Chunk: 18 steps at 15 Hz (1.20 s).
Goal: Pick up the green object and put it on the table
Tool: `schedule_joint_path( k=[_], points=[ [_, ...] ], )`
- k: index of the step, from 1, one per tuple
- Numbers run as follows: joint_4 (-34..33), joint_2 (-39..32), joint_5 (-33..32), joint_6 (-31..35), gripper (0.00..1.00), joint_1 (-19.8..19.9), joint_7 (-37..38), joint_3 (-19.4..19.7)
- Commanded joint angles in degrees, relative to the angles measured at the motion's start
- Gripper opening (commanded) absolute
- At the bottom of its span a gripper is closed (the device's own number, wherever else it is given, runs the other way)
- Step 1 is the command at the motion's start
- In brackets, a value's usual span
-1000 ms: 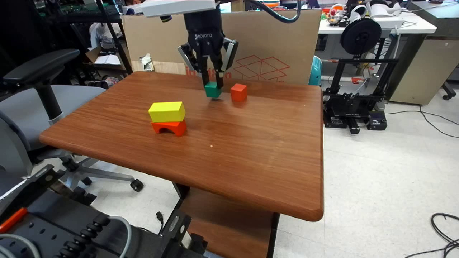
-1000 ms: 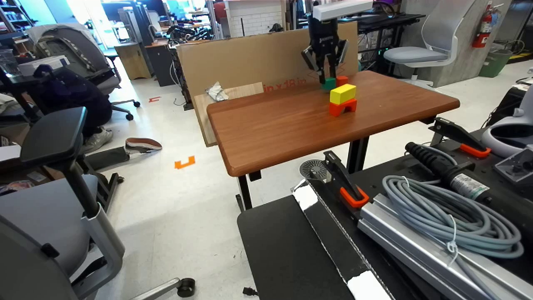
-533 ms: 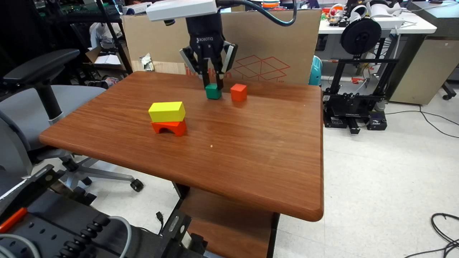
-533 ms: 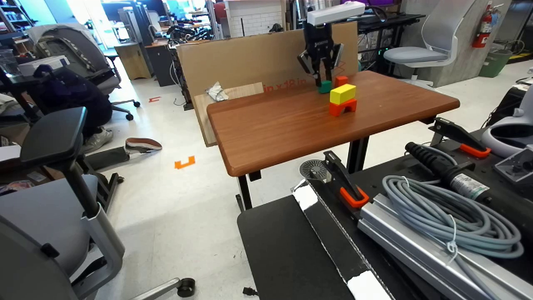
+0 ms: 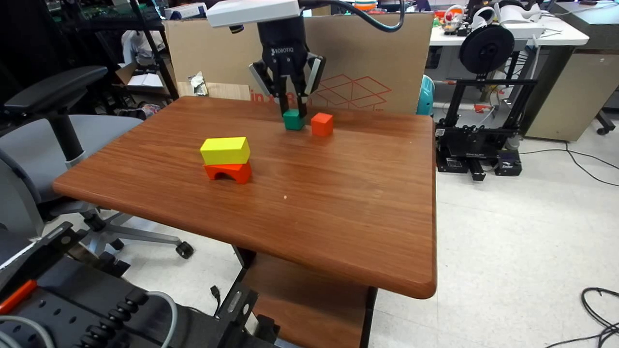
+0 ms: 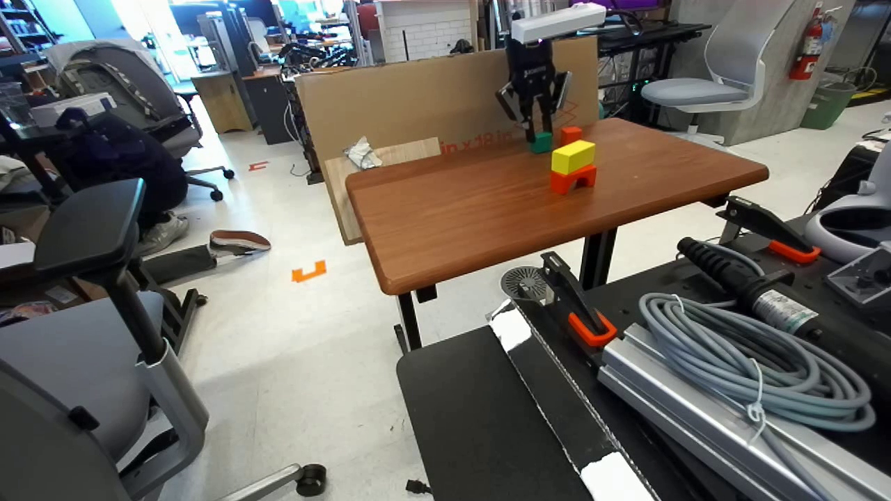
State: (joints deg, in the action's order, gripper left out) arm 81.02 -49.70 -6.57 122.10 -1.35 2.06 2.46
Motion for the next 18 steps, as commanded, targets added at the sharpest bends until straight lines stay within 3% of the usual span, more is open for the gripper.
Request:
schedule_joint_path(
  k=[1, 2, 3, 4, 9, 16, 17, 18],
  points=[
    [-3.5, -2.0, -0.6, -2.7, 0.09, 0.1, -1.0, 0.6],
    [-3.5, -2.0, -0.8, -3.1, 0.09, 0.0, -0.9, 0.8],
    [-3.4, -1.9, -1.0, -3.2, 0.59, -0.1, -0.8, 0.9],
    [-3.2, -1.8, -1.1, -3.4, 0.60, -0.1, -0.8, 1.0],
    [2.4, 3.0, -0.3, -1.0, 0.97, -0.4, 0.0, 0.4],
    [18.2, 18.0, 4.2, 3.9, 1.00, 3.1, -2.4, -1.8],
    [10.6, 11.9, 2.1, 1.5, 1.00, 1.0, -1.1, -0.9],
    [12.8, 14.0, 2.7, 1.6, 1.00, 1.6, -1.3, -0.9]
  ],
)
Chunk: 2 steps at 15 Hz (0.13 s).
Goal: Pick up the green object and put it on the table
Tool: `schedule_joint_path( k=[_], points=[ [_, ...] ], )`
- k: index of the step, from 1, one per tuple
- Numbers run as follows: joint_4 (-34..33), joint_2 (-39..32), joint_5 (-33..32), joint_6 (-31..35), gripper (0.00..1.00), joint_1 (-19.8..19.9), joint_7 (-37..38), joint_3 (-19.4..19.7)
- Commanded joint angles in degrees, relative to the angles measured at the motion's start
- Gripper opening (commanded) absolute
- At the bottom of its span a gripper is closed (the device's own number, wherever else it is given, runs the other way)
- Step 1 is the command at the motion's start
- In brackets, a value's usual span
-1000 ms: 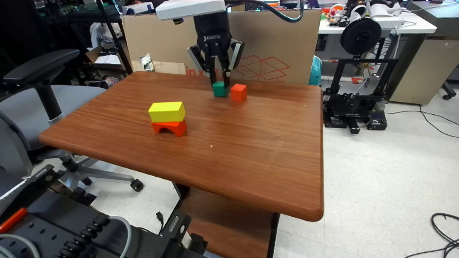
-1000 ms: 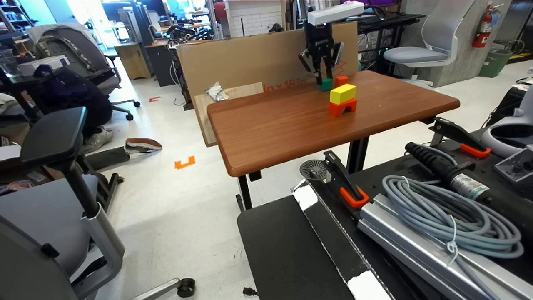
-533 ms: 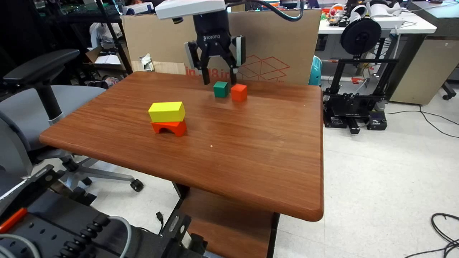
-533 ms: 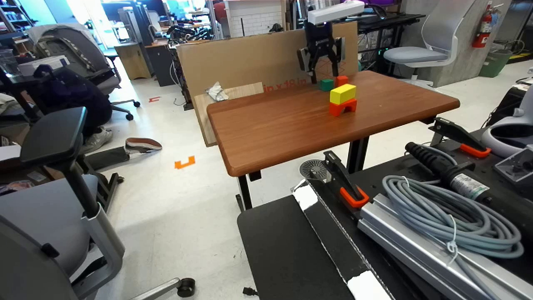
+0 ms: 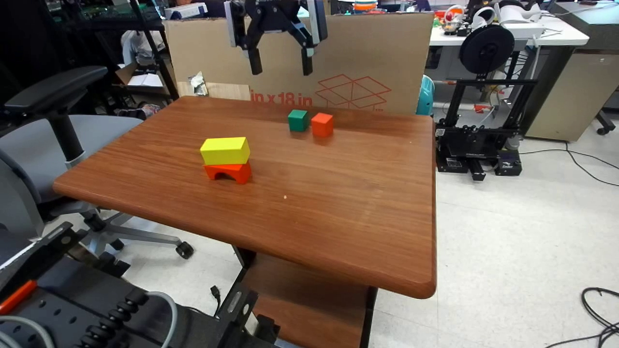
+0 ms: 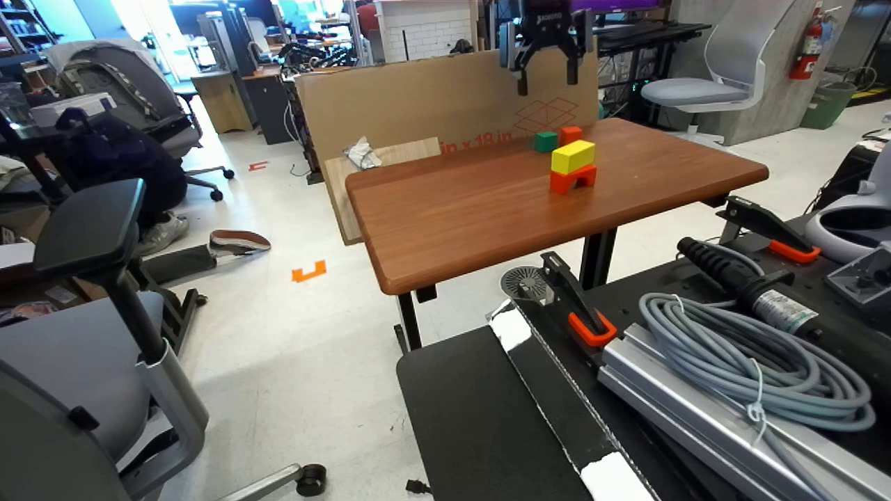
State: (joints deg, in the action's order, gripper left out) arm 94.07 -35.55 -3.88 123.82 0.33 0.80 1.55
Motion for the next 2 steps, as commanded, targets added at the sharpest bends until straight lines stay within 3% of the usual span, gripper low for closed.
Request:
schedule_joint_path(
  k=[1, 2],
  points=[
    [1.3, 1.3, 0.3, -0.1, 1.00, 0.5, -0.2, 0.1],
    [2.3, 2.1, 0.6, -0.1, 1.00, 0.7, -0.4, 0.0]
  ],
)
